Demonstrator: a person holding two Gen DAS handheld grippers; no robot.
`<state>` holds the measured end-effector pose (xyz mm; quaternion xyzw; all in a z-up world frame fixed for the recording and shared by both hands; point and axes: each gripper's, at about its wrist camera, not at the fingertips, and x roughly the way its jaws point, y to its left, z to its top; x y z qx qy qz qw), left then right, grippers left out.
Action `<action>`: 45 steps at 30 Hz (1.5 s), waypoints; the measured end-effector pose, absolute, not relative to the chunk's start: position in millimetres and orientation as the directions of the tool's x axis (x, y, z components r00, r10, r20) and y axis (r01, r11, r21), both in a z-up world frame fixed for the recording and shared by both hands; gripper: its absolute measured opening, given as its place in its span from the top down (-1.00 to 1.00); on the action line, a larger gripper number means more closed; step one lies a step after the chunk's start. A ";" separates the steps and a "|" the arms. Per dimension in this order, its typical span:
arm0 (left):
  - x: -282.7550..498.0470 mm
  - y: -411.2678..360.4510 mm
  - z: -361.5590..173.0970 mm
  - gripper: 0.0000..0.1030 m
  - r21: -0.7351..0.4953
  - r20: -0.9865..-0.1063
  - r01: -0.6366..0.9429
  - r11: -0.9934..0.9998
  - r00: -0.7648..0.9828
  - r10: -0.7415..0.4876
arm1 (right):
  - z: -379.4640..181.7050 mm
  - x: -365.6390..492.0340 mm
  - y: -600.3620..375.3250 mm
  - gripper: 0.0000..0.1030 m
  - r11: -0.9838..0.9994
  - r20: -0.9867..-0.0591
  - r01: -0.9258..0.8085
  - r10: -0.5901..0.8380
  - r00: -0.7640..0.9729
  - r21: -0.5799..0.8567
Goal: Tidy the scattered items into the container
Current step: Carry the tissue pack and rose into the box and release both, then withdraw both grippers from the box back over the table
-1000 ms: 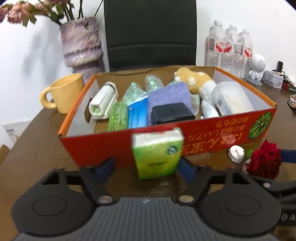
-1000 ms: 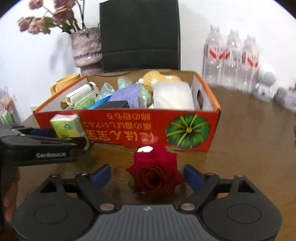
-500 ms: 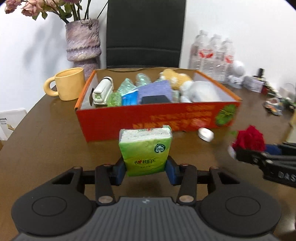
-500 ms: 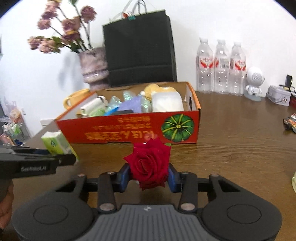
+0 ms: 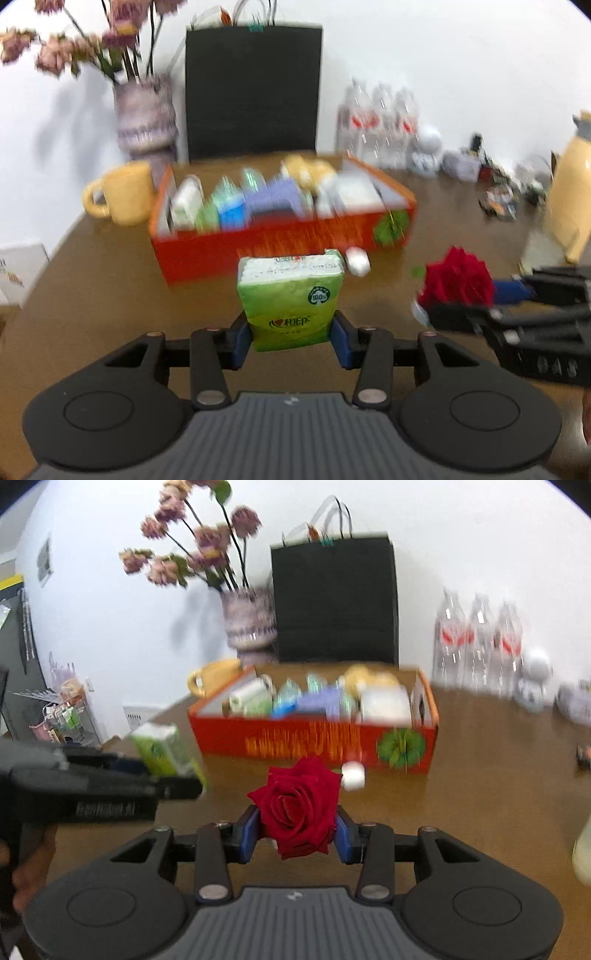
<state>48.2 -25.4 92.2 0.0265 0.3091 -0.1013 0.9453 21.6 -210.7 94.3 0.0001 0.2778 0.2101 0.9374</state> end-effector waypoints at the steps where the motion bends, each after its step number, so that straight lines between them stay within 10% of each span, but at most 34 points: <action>1: 62.6 -21.9 101.9 0.13 -0.018 -0.589 0.214 0.977 0.787 -0.183 | 103.4 29.7 -210.6 0.22 0.909 -0.502 -0.401 0.399 0.767 0.112; 12: 280.7 8.4 99.8 0.08 -0.026 -0.855 0.164 0.986 0.508 -0.107 | 131.0 232.2 -187.4 0.19 0.917 -0.622 -0.353 0.389 0.680 0.187; 17: 296.4 13.4 87.3 -0.56 -0.008 -0.890 0.175 0.984 0.449 -0.087 | 104.9 278.3 -175.3 0.11 0.918 -0.748 -0.327 0.377 0.545 0.225; 22: 285.4 12.5 95.7 -0.97 0.039 -0.885 0.221 0.975 0.461 -0.069 | 106.9 274.2 -172.8 -0.61 0.908 -0.764 -0.339 0.396 0.509 0.245; 45: 181.7 14.3 140.2 -1.00 0.047 -0.855 0.176 0.983 0.516 -0.052 | 138.8 182.8 -195.6 -0.71 0.949 -0.850 -0.267 0.278 0.447 0.170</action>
